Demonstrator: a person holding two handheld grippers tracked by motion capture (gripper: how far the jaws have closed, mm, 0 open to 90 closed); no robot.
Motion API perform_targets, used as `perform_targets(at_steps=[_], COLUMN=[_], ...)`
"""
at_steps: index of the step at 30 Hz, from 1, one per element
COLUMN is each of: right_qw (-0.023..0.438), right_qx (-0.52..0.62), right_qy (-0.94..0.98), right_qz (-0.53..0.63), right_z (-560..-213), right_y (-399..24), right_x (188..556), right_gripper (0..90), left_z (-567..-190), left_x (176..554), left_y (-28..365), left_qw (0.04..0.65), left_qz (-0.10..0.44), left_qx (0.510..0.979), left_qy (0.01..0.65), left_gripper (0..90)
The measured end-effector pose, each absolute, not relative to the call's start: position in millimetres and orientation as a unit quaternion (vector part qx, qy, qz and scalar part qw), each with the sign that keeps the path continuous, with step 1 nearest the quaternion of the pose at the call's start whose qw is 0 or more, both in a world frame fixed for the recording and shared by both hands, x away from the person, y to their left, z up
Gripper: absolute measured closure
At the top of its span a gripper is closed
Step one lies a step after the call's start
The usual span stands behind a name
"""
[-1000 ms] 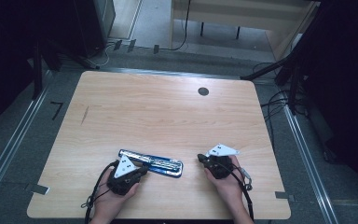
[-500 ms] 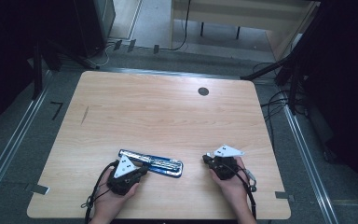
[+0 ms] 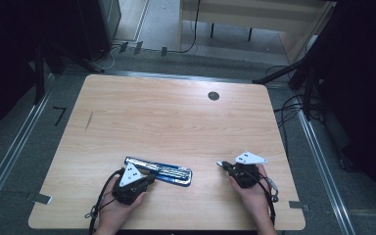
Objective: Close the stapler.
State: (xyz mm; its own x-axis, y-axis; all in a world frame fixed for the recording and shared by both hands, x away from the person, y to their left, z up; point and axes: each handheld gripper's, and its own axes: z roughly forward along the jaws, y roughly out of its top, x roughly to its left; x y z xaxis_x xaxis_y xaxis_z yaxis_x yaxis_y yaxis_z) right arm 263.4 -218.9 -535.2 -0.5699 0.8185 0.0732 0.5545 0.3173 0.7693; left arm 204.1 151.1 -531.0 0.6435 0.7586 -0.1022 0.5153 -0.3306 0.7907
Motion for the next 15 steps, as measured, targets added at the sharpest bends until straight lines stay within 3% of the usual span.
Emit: perform_targets(at_steps=[3, 6, 11, 15], right_qw=[0.168, 0.161, 0.111, 0.14], right_qx=[0.43, 0.411, 0.404, 0.399], right_qy=[0.791, 0.801, 0.81, 0.804], right_qz=[0.402, 0.405, 0.412, 0.418], right_z=[-529.2, -527.8, -530.8, -527.1], right_y=[-225.8, -229.3, -234.7, -238.5], right_x=[266.0, 266.3, 275.7, 276.0], right_gripper=[77.3, 78.1, 78.1, 77.3], left_z=[-531.0, -531.0, -531.1, -531.1], left_x=[204.2, 204.2, 204.2, 204.1], left_y=[151.1, 151.1, 151.0, 150.9], left_qw=[0.421, 0.421, 0.421, 0.421], left_qz=[0.144, 0.144, 0.145, 0.144], left_qx=[0.803, 0.803, 0.803, 0.803], left_qy=[0.397, 0.397, 0.397, 0.397], left_gripper=[90.0, 90.0, 90.0, 90.0])
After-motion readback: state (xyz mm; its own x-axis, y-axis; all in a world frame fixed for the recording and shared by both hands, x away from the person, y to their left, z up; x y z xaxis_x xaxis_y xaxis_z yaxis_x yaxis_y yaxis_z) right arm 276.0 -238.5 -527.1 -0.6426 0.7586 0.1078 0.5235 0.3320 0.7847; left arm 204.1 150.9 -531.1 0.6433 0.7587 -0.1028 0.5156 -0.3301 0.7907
